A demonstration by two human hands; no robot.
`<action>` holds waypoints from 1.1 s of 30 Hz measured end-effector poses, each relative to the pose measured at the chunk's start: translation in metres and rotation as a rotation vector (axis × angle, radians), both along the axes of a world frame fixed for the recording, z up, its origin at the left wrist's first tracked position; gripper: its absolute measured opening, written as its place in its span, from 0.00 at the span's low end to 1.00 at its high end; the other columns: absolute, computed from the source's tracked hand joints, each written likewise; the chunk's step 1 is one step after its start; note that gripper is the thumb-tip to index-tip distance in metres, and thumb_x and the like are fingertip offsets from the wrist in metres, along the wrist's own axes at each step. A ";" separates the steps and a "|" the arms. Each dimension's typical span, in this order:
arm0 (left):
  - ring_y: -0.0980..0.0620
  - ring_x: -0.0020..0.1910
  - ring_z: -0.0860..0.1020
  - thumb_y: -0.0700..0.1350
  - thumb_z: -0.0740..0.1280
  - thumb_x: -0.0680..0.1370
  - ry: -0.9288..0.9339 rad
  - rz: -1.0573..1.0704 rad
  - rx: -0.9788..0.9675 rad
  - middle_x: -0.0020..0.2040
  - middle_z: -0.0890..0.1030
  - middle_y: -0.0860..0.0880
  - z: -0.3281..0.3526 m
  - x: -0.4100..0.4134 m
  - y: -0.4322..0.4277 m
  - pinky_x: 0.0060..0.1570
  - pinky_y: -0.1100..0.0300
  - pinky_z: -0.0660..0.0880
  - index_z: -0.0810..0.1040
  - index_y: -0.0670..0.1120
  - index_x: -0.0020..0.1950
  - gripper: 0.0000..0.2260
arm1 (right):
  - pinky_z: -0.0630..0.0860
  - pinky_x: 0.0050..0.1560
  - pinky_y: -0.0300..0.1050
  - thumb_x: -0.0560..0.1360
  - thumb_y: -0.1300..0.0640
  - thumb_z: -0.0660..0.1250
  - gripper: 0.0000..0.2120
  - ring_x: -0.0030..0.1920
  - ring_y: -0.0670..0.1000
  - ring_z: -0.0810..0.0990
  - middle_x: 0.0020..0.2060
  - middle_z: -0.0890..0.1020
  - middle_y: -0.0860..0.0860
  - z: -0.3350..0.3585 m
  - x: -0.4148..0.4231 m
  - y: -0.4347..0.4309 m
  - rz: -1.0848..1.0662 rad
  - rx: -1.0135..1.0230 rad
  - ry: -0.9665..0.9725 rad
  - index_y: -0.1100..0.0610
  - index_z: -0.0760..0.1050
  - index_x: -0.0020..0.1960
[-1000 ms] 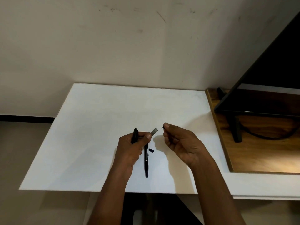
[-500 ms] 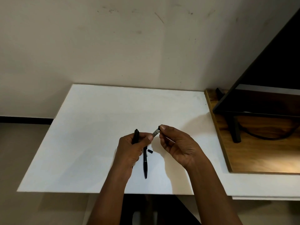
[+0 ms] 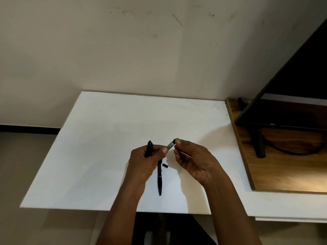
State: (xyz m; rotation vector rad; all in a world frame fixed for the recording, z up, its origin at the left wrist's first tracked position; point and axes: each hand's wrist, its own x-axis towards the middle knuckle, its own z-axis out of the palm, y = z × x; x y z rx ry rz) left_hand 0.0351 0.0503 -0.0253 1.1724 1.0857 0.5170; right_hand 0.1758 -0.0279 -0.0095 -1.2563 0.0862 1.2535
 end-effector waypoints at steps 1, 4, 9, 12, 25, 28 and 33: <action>0.64 0.20 0.73 0.44 0.75 0.75 0.003 -0.001 0.002 0.22 0.76 0.60 0.000 0.000 0.000 0.22 0.75 0.66 0.86 0.47 0.44 0.02 | 0.82 0.37 0.39 0.71 0.64 0.76 0.01 0.34 0.50 0.82 0.34 0.84 0.53 -0.001 -0.001 0.000 0.008 -0.004 -0.015 0.61 0.86 0.41; 0.64 0.20 0.73 0.44 0.75 0.74 0.007 -0.011 0.008 0.21 0.75 0.60 -0.001 0.000 0.000 0.22 0.76 0.65 0.86 0.45 0.45 0.03 | 0.81 0.38 0.38 0.73 0.63 0.74 0.02 0.34 0.49 0.81 0.33 0.83 0.52 -0.001 0.000 0.000 0.028 0.001 -0.060 0.61 0.85 0.44; 0.64 0.21 0.72 0.47 0.76 0.74 0.062 -0.029 0.063 0.20 0.74 0.61 -0.001 0.000 0.000 0.29 0.68 0.66 0.86 0.47 0.45 0.04 | 0.81 0.38 0.38 0.75 0.63 0.72 0.03 0.34 0.48 0.82 0.33 0.83 0.53 -0.002 0.000 0.000 0.069 -0.009 -0.155 0.62 0.84 0.47; 0.65 0.22 0.74 0.47 0.76 0.73 0.071 -0.007 0.088 0.22 0.76 0.62 -0.001 0.000 0.000 0.32 0.65 0.66 0.86 0.49 0.43 0.03 | 0.81 0.39 0.39 0.75 0.63 0.73 0.02 0.35 0.48 0.82 0.34 0.83 0.53 -0.002 0.000 -0.001 0.102 -0.008 -0.169 0.60 0.85 0.45; 0.61 0.33 0.81 0.47 0.78 0.71 0.084 0.002 0.079 0.31 0.85 0.57 0.000 0.002 -0.005 0.35 0.66 0.74 0.86 0.52 0.38 0.03 | 0.81 0.38 0.41 0.73 0.64 0.74 0.02 0.33 0.49 0.83 0.33 0.83 0.54 0.001 0.003 -0.006 0.128 -0.058 -0.119 0.59 0.85 0.43; 0.62 0.29 0.81 0.46 0.77 0.72 0.045 0.035 0.030 0.32 0.86 0.53 0.000 0.006 -0.009 0.28 0.69 0.73 0.86 0.52 0.38 0.03 | 0.81 0.36 0.40 0.72 0.65 0.74 0.02 0.33 0.48 0.83 0.34 0.84 0.54 0.002 0.001 -0.005 0.098 -0.048 -0.037 0.61 0.85 0.45; 0.59 0.29 0.79 0.50 0.77 0.72 0.056 -0.003 0.017 0.36 0.87 0.50 0.001 0.010 -0.011 0.27 0.66 0.71 0.87 0.50 0.43 0.06 | 0.80 0.35 0.39 0.70 0.64 0.77 0.02 0.32 0.48 0.82 0.33 0.84 0.54 0.002 0.001 -0.004 0.099 -0.102 -0.031 0.61 0.85 0.40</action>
